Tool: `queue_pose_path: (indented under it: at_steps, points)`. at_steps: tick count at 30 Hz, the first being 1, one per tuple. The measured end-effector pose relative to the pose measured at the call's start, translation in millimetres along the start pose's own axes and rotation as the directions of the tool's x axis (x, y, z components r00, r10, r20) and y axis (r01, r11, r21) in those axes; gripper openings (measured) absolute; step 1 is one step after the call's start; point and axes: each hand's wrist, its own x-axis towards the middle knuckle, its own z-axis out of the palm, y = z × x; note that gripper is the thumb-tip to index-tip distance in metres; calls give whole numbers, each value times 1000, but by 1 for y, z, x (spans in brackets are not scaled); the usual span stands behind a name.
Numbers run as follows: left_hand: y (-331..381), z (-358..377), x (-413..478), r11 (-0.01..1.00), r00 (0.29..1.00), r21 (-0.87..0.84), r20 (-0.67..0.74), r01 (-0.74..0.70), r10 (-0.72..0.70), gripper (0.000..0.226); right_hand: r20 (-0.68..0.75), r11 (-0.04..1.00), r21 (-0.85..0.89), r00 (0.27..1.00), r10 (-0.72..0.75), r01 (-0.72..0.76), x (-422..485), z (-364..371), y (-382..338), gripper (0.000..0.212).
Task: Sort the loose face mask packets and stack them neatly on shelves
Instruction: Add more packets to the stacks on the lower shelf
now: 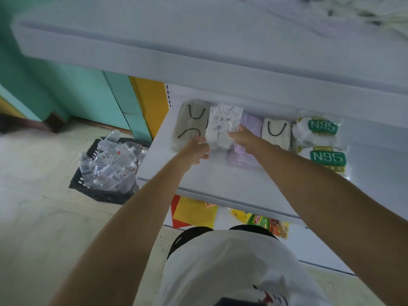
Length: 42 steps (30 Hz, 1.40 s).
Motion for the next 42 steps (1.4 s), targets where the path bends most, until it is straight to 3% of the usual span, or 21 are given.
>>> queue_pose_path:
  at_steps: [2, 6, 9, 11, 14, 16, 18, 20, 22, 23, 25, 27, 28, 32, 33, 34, 37, 38, 40, 42]
  points:
    - [0, -3, -4, 1000, 1000, 11, -2, -15, 15, 43, 33, 994, -94, 998, -46, 48, -5, -1, 4, 61]
    - [-5, -15, -18, 995, 995, 55, -51, -78, 81, 44, -57, 924, -360, 985, -163, 132, -33, -4, 12, 61]
    - [-8, -27, -36, 918, 971, 326, -4, -225, 239, 41, 75, 826, -463, 943, -324, 320, -78, -4, 17, 55]
    - [-1, -41, -55, 778, 930, 514, 138, -360, 339, 39, 209, 728, -519, 892, -400, 448, -114, -5, 13, 52]
    - [29, -68, -93, 508, 851, 684, 392, -524, 350, 38, 325, 573, -542, 782, -532, 615, -166, -12, -8, 45]
    - [57, -84, -123, 393, 794, 691, 508, -607, 334, 35, 318, 489, -530, 697, -642, 693, -199, -19, -28, 37]
    - [88, -97, -155, 340, 713, 629, 576, -699, 399, 27, 265, 371, -518, 557, -787, 771, -231, -25, -50, 28]
    - [115, -105, -182, 349, 641, 539, 596, -766, 484, 21, 222, 223, -542, 394, -892, 810, -256, -28, -75, 24]
    - [138, -107, -201, 372, 594, 465, 580, -804, 558, 17, 183, 161, -523, 295, -938, 837, -270, -31, -96, 18]
    - [148, -107, -208, 371, 569, 435, 567, -821, 595, 16, 154, 204, -472, 308, -939, 858, -277, -32, -104, 17]
    - [164, -109, -215, 363, 523, 379, 545, -851, 655, 16, 96, 358, -322, 406, -909, 876, -288, -32, -115, 17]
    - [179, -115, -209, 305, 490, 411, 492, -859, 720, 17, 84, 476, -189, 497, -864, 859, -296, -33, -123, 21]
    - [186, -119, -201, 269, 482, 459, 446, -847, 754, 16, 76, 489, -158, 505, -860, 858, -300, -34, -129, 23]
    - [208, -141, -151, 202, 486, 693, 241, -692, 840, 26, -7, 316, -371, 337, -941, 873, -293, -52, -165, 18]
    - [211, -147, -139, 202, 512, 743, 213, -638, 832, 31, -18, 310, -451, 339, -941, 837, -284, -59, -173, 19]
    - [212, -152, -127, 220, 562, 789, 183, -573, 807, 37, -35, 343, -536, 386, -922, 771, -273, -68, -181, 23]
    - [208, -162, -101, 289, 756, 911, 37, -294, 653, 54, -130, 515, -779, 711, -691, 358, -237, -94, -194, 48]
    - [207, -162, -98, 301, 797, 927, -2, -226, 604, 58, -177, 542, -810, 790, -587, 222, -229, -99, -196, 53]
    - [206, -159, -99, 314, 811, 926, -16, -209, 585, 58, -227, 558, -825, 848, -479, 95, -218, -103, -198, 55]
    - [210, -152, -106, 308, 771, 905, 34, -294, 636, 46, -194, 515, -850, 844, -500, 110, -214, -100, -201, 51]
